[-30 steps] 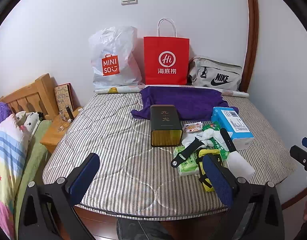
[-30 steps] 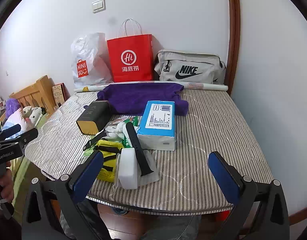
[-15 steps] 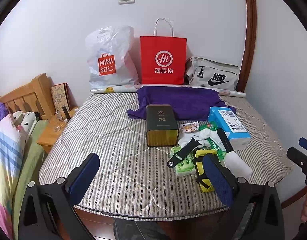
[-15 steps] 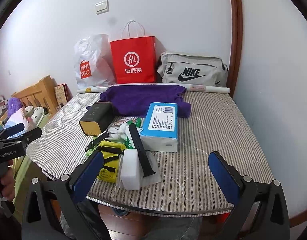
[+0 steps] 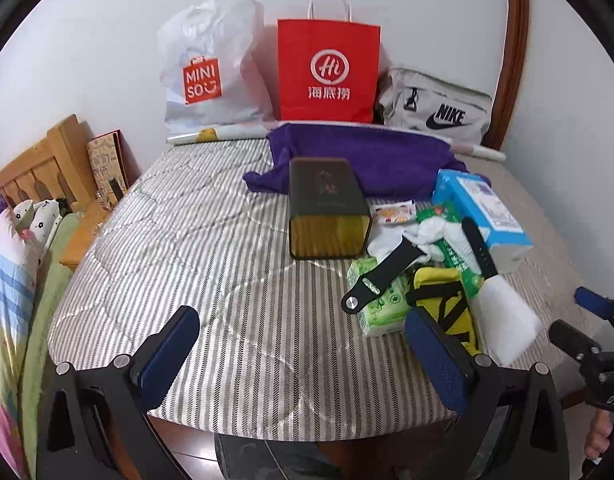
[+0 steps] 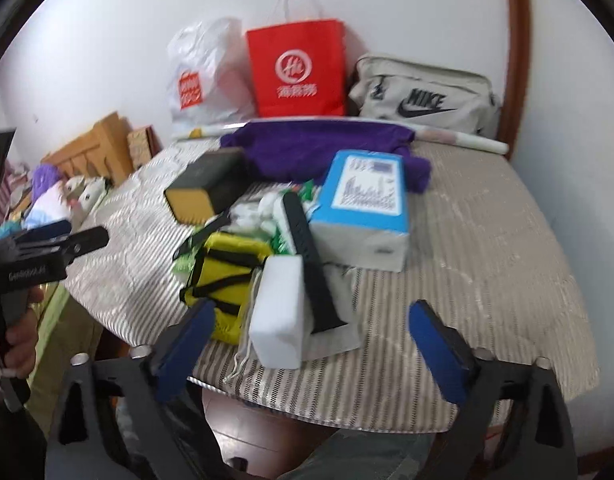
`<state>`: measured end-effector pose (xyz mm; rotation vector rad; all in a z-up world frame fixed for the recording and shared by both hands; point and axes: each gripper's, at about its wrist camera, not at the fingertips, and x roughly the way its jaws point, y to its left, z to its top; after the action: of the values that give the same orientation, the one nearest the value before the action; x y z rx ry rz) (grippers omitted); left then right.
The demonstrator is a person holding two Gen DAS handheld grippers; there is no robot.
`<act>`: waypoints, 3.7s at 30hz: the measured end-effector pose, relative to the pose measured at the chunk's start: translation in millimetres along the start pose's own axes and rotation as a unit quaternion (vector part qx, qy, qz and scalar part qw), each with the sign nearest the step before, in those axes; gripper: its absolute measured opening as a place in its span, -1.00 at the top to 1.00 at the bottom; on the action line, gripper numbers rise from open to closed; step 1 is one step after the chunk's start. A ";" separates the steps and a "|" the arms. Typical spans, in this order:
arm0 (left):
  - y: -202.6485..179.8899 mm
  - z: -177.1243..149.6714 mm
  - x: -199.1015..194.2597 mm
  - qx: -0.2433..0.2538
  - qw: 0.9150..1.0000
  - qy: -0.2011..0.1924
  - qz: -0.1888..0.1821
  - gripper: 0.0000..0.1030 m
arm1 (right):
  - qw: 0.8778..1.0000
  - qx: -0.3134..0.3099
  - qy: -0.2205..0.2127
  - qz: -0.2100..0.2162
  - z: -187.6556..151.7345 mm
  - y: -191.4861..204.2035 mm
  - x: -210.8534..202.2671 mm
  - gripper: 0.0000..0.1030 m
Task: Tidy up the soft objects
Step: 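Grasp the white foam block with the right tool, then grasp the yellow pouch with the left tool while the right tool lifts the white block, then carry the yellow pouch and white block over the purple towel with both tools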
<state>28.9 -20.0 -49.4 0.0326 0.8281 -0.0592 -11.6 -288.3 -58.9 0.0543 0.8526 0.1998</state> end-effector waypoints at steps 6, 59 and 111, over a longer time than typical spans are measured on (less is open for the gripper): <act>-4.7 -2.2 18.8 0.005 1.000 0.016 -0.013 -1.00 | 0.999 -0.018 0.029 0.021 -8.9 12.6 29.2 -0.34; -70.0 -25.4 56.3 0.074 0.975 0.095 -0.184 0.05 | 0.998 0.051 0.047 0.006 -30.2 -68.8 70.5 0.33; 41.8 70.5 47.3 -0.035 0.988 0.004 -0.154 0.75 | 1.000 0.005 -0.007 0.002 64.7 -48.2 44.0 0.43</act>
<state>115.4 16.1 -36.3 -0.1613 0.8371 -0.3205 72.7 -324.8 -55.1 0.0668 0.8404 0.1982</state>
